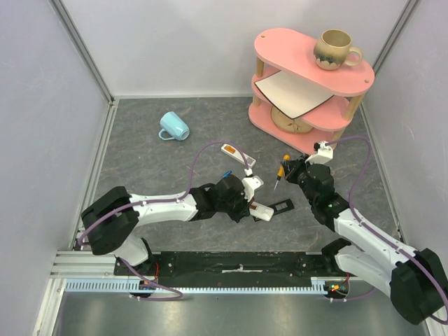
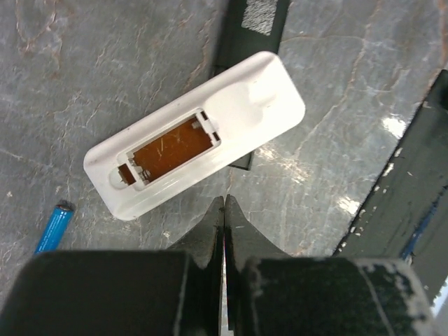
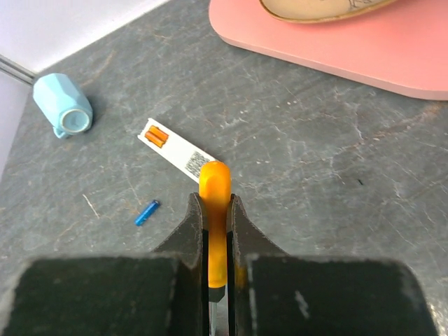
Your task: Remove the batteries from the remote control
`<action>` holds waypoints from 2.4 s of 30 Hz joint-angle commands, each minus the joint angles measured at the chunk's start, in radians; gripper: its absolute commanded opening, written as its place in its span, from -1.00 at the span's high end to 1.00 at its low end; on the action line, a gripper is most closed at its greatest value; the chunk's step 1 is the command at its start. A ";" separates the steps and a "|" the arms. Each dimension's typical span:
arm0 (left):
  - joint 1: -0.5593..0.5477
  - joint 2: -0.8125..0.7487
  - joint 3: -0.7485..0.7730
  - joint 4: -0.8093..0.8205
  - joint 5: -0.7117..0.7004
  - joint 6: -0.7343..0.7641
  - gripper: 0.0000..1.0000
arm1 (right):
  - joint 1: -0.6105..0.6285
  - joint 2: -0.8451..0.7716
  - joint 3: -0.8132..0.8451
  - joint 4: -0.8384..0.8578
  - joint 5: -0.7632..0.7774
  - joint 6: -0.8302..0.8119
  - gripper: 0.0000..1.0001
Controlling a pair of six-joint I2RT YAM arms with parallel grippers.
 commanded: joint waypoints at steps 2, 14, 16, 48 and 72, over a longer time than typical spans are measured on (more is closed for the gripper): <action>0.004 0.053 0.009 0.015 -0.042 -0.056 0.96 | -0.023 -0.029 -0.013 -0.047 0.000 -0.027 1.00; 0.042 0.206 0.152 0.019 -0.154 -0.073 0.96 | -0.034 -0.048 -0.014 -0.058 -0.011 -0.050 1.00; 0.044 0.220 0.193 0.022 -0.145 -0.061 0.96 | -0.035 -0.050 -0.014 -0.063 -0.011 -0.055 1.00; -0.023 0.419 0.387 -0.035 0.075 0.049 -0.31 | -0.093 -0.160 -0.034 -0.175 0.063 -0.076 1.00; -0.076 0.272 0.103 -0.095 -0.114 0.005 -0.09 | -0.103 -0.150 -0.088 -0.104 -0.053 -0.079 1.00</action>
